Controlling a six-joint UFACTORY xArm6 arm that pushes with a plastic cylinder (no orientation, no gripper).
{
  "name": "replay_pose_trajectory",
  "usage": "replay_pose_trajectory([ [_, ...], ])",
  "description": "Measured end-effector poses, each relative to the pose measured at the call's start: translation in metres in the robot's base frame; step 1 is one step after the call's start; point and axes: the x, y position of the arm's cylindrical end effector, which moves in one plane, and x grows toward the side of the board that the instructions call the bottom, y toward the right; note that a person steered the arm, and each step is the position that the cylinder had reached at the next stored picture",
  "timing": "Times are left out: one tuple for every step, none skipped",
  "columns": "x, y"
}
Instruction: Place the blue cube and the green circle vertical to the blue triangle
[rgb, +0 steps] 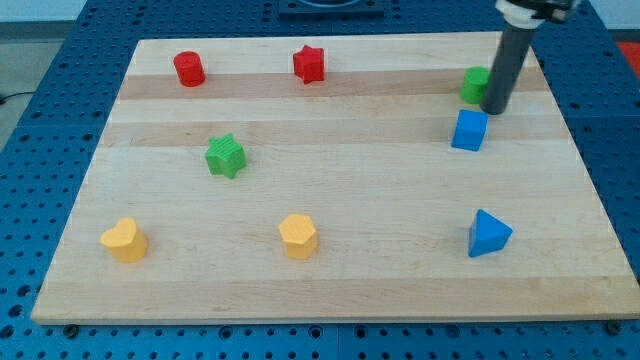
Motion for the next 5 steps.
replay_pose_trajectory([
  [-0.019, 0.039],
  [-0.069, 0.049],
  [-0.057, 0.018],
  [-0.051, -0.021],
  [-0.053, -0.027],
])
